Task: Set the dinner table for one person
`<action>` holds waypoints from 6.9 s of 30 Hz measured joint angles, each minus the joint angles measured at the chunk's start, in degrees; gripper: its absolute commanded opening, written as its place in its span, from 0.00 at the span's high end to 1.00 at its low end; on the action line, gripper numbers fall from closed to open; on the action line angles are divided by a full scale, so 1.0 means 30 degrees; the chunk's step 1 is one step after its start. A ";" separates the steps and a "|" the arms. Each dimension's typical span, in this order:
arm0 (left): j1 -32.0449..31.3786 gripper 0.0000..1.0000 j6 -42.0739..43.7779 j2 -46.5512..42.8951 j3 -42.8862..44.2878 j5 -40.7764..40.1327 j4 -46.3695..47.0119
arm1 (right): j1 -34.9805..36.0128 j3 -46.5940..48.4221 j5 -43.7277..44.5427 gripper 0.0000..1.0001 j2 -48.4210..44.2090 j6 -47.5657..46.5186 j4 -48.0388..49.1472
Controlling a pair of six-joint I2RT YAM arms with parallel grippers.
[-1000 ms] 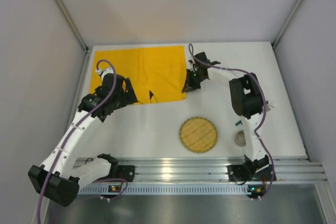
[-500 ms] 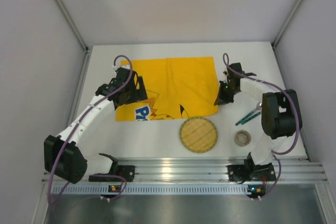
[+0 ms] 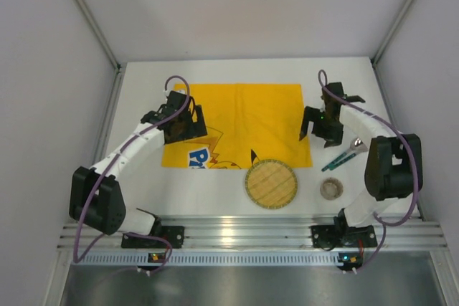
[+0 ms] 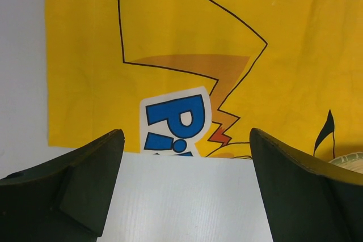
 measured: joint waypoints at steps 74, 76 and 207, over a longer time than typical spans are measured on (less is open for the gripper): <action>0.0386 0.03 0.1872 0.3228 0.1610 0.2018 0.1501 | 0.3956 1.0768 0.2288 1.00 0.5311 -0.0168 -0.1180; 0.0386 0.03 0.1821 0.2776 0.1370 0.1902 0.1443 | 0.4255 1.1220 0.2222 1.00 0.6659 -0.0168 -0.1290; -0.0576 1.00 0.6477 0.4175 0.2324 -0.1647 0.2514 | 0.3300 1.2524 -0.1625 0.00 -0.0707 0.2739 -0.7388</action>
